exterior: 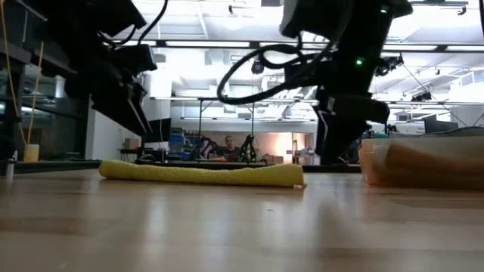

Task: Fold microfiber towels
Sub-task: Fold the yellow microfiber cloth

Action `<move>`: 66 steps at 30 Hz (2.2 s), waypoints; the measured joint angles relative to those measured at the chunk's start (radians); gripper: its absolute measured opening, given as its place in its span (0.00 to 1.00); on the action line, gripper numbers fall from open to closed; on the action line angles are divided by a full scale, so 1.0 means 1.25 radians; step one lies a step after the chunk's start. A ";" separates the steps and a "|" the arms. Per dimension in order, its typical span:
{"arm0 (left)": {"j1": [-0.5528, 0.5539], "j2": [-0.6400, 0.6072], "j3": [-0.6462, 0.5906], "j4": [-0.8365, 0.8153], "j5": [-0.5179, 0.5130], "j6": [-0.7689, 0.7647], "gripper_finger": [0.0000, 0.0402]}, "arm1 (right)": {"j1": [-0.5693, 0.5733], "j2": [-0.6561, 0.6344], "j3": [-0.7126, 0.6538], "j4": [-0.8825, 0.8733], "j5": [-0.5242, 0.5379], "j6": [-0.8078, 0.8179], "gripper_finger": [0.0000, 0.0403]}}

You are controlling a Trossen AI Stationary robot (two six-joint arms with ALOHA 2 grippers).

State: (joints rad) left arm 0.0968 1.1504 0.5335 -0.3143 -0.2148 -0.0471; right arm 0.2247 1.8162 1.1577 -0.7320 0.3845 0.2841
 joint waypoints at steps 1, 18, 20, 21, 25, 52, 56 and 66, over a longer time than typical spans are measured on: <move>0.013 -0.010 -0.007 0.003 0.002 0.004 0.42 | 0.004 -0.013 -0.019 0.032 -0.009 0.007 0.53; 0.042 -0.050 -0.053 0.314 -0.001 -0.092 0.42 | 0.033 -0.071 -0.208 0.552 -0.147 0.147 0.53; 0.036 -0.053 -0.040 0.317 0.013 -0.093 0.42 | 0.038 -0.070 -0.218 0.587 -0.163 0.113 0.53; 0.031 -0.053 -0.033 0.317 0.015 -0.093 0.42 | 0.040 -0.070 -0.220 0.601 -0.172 0.090 0.53; 0.005 -0.057 -0.006 0.318 0.017 -0.105 0.42 | 0.041 -0.070 -0.222 0.642 -0.226 0.023 0.53; -0.192 -0.056 0.105 0.313 -0.280 -0.037 0.42 | 0.031 -0.007 -0.222 0.611 -0.189 0.006 0.39; -0.209 -0.056 0.105 0.314 -0.333 -0.041 0.42 | 0.023 -0.003 -0.222 0.584 -0.186 0.022 0.30; -0.232 -0.056 0.105 0.383 -0.341 -0.035 0.42 | -0.029 -0.001 -0.222 0.578 0.093 0.047 0.13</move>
State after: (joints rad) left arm -0.1937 1.0805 0.6651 0.1646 -0.6411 -0.0904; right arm 0.1884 1.8153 0.8806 -0.0101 0.5008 0.3431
